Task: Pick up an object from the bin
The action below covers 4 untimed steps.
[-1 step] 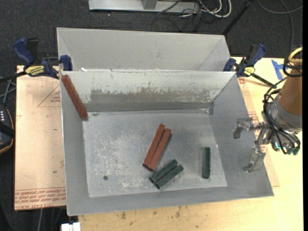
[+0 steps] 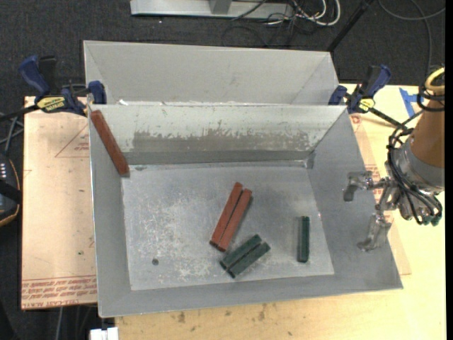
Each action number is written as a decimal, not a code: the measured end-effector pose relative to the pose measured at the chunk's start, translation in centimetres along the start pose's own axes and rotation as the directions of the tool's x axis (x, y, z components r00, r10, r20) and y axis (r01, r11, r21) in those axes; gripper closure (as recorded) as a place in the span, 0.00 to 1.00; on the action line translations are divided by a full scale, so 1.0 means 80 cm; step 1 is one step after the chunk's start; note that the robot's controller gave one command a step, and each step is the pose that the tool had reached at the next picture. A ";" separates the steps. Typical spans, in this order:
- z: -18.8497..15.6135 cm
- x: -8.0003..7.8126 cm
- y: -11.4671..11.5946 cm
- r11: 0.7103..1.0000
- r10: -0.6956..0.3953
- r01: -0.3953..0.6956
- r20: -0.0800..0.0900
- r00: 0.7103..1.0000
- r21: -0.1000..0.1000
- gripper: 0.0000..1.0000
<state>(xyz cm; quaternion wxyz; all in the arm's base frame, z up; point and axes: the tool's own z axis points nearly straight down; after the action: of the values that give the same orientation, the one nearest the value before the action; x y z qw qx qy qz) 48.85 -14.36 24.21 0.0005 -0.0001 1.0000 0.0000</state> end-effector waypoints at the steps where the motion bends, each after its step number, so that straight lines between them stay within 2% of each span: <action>1: 0.066 -0.007 -0.007 1.000 -0.018 0.018 0.007 1.000 0.002 0.00; 2: 0.118 -0.005 -0.011 0.986 -0.164 0.164 -0.001 0.986 -0.001 0.00; 3: 0.149 -0.023 0.018 0.932 -0.363 0.363 0.000 0.932 -0.001 0.00; 4: 0.209 -0.020 0.043 0.793 -0.610 0.610 0.002 0.793 0.000 0.00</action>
Offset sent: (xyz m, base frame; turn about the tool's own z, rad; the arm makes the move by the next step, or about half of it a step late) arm 0.0039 -0.0110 -0.1008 -0.1795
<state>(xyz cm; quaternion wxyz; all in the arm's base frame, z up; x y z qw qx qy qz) 50.48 -10.89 7.48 0.0014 -0.3220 0.9468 0.0001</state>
